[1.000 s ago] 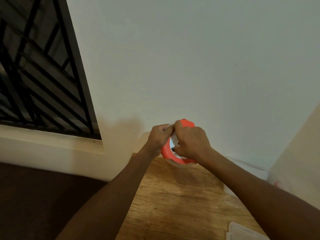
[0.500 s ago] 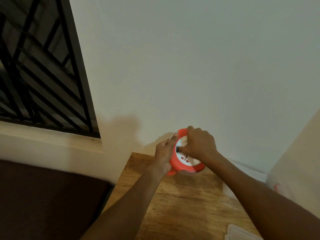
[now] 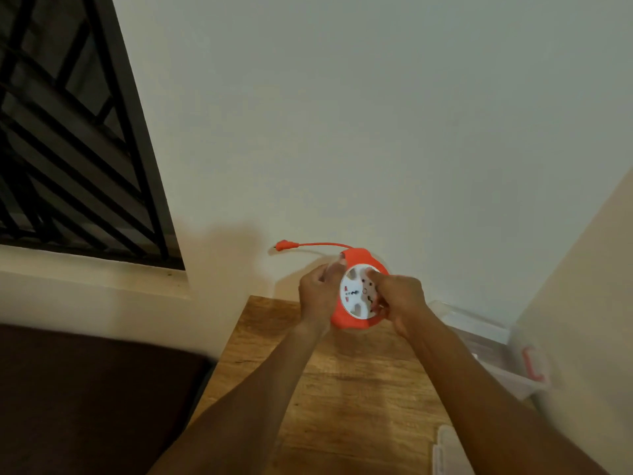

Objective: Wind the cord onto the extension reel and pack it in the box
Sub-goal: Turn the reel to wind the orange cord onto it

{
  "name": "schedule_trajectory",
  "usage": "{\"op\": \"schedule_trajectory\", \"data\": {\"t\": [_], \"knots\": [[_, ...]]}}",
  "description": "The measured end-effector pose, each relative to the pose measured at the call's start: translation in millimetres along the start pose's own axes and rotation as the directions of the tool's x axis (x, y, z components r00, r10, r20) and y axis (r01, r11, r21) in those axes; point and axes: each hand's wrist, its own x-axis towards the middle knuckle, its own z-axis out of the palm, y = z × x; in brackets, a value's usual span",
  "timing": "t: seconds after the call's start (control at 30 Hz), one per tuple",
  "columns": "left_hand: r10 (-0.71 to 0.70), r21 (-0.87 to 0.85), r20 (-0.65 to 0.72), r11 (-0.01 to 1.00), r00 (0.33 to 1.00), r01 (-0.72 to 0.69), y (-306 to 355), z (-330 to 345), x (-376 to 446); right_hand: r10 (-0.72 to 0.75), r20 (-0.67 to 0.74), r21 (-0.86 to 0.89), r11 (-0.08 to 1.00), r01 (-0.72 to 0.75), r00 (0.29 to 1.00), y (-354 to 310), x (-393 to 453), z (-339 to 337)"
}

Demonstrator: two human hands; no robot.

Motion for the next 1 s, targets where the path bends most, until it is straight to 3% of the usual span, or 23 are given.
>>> {"op": "schedule_trajectory", "data": {"t": [0.03, 0.07, 0.1, 0.13, 0.2, 0.23, 0.3, 0.47, 0.6, 0.77, 1.0], "knots": [[-0.072, -0.069, -0.022, 0.995, 0.997, 0.07, 1, -4, 3, -0.146, 0.003, -0.112, 0.983, 0.145, 0.989, 0, -4, -4], [-0.12, -0.111, -0.039, 0.987, 0.992, 0.115, 2, -9, 6, -0.325, 0.046, -0.297, 0.899, 0.323, 0.945, 0, -7, -9], [-0.152, -0.136, -0.046, 0.98, 0.987, 0.145, 3, -14, 8, -0.488, 0.151, -0.493, 0.716, 0.494, 0.86, 0, -12, -14], [-0.173, -0.145, -0.047, 0.976, 0.984, 0.165, 5, -19, 10, -0.595, 0.312, -0.634, 0.451, 0.629, 0.741, 0, -16, -19], [-0.186, -0.127, -0.023, 0.975, 0.982, 0.182, 8, -26, 13, -0.55, 0.654, -0.655, -0.068, 0.753, 0.519, 0, -24, -24], [-0.172, -0.103, 0.003, 0.98, 0.985, 0.171, 10, -29, 14, -0.463, 0.768, -0.587, -0.236, 0.774, 0.442, 1, -26, -24], [-0.11, -0.04, 0.076, 0.993, 0.991, 0.113, 16, -33, 14, -0.345, 0.866, -0.484, -0.387, 0.785, 0.363, 2, -26, -24], [-0.052, 0.081, 0.21, 0.996, 0.976, 0.036, 25, -42, 17, -0.236, 0.921, -0.389, -0.55, 0.739, 0.309, -12, -28, -20], [-0.071, 0.085, 0.249, 0.995, 0.966, 0.051, 25, -53, 18, -0.21, 0.927, -0.375, -0.516, 0.77, 0.31, -19, -33, -13], [-0.061, 0.098, 0.294, 0.995, 0.954, 0.033, 28, -60, 19, -0.219, 0.901, -0.431, -0.531, 0.729, 0.374, -26, -34, -4], [-0.081, 0.115, 0.326, 0.992, 0.942, 0.046, 25, -58, 16, -0.04, 0.897, -0.387, -0.553, 0.738, 0.44, -23, -44, 5]]}}
